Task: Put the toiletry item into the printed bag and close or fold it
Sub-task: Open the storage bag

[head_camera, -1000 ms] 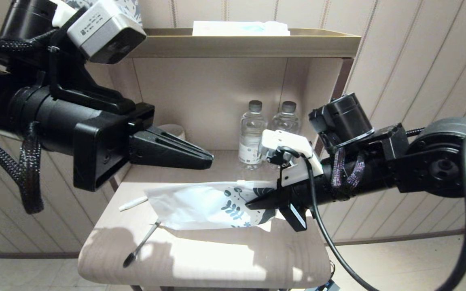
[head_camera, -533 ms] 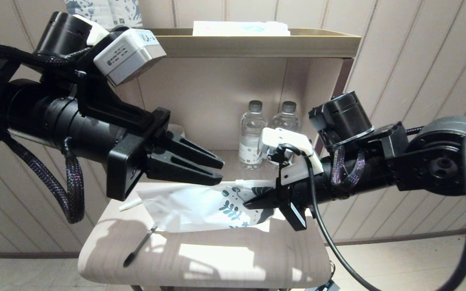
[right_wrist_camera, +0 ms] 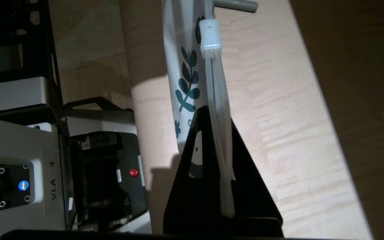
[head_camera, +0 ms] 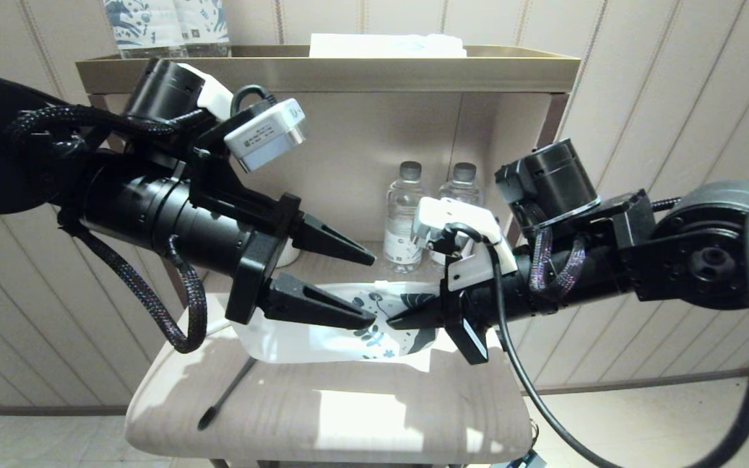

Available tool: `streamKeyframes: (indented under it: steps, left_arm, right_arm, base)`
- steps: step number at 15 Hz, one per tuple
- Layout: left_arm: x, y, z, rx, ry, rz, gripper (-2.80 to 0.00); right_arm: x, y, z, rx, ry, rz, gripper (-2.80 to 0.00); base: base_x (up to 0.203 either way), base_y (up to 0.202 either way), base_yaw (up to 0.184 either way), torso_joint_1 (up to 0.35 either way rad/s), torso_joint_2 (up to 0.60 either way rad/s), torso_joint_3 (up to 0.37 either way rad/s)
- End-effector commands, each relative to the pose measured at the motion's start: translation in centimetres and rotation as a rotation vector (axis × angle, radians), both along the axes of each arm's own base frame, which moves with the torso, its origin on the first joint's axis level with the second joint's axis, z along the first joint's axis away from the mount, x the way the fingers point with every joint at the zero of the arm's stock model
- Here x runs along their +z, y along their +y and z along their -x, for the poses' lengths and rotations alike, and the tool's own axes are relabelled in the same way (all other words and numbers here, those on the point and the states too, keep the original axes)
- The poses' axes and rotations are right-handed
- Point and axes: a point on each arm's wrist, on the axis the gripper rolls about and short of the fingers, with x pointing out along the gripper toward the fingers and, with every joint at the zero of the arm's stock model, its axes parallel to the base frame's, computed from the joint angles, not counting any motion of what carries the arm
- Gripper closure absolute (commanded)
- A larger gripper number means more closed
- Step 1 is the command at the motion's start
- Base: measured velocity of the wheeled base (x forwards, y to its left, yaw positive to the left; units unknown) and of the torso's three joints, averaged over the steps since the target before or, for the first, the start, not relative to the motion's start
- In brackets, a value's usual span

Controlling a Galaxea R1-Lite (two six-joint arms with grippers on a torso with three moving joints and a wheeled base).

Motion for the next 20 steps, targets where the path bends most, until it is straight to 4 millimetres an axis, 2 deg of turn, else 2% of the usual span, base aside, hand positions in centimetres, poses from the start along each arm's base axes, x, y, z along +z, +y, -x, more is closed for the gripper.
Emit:
streamKeyframes:
  steps: [1, 7, 13, 20]
  left_arm:
    - [-0.9, -0.5, -0.8, 0.004, 0.021, -0.019, -2.8]
    - [-0.8, -0.8, -1.3, 0.046, -0.031, -0.025, -2.8]
    - [-2.5, -1.7, -2.8, 0.065, -0.01, -0.058, -2.8]
    - [-2.2, -1.8, -3.1, 0.083, -0.036, -0.055, -2.8]
  right_arm:
    - [0.1, 0.1, -0.2, 0.002, -0.005, -0.005, 0.0]
    - [-0.3, 0.1, -0.3, 0.0, 0.005, 0.004, 0.0]
    - [-0.2, 0.2, -0.4, 0.0, -0.01, -0.007, 0.0]
    - [-0.1, 0.2, -0.4, 0.0, -0.013, -0.009, 0.0]
  base:
    - [0.0, 0.0, 0.0, 0.0, 0.0, 0.0]
    - [0.0, 0.0, 0.0, 0.0, 0.0, 0.0]
    - [0.0, 0.0, 0.0, 0.0, 0.0, 0.0]
    - [0.0, 0.0, 0.0, 0.0, 0.0, 0.0]
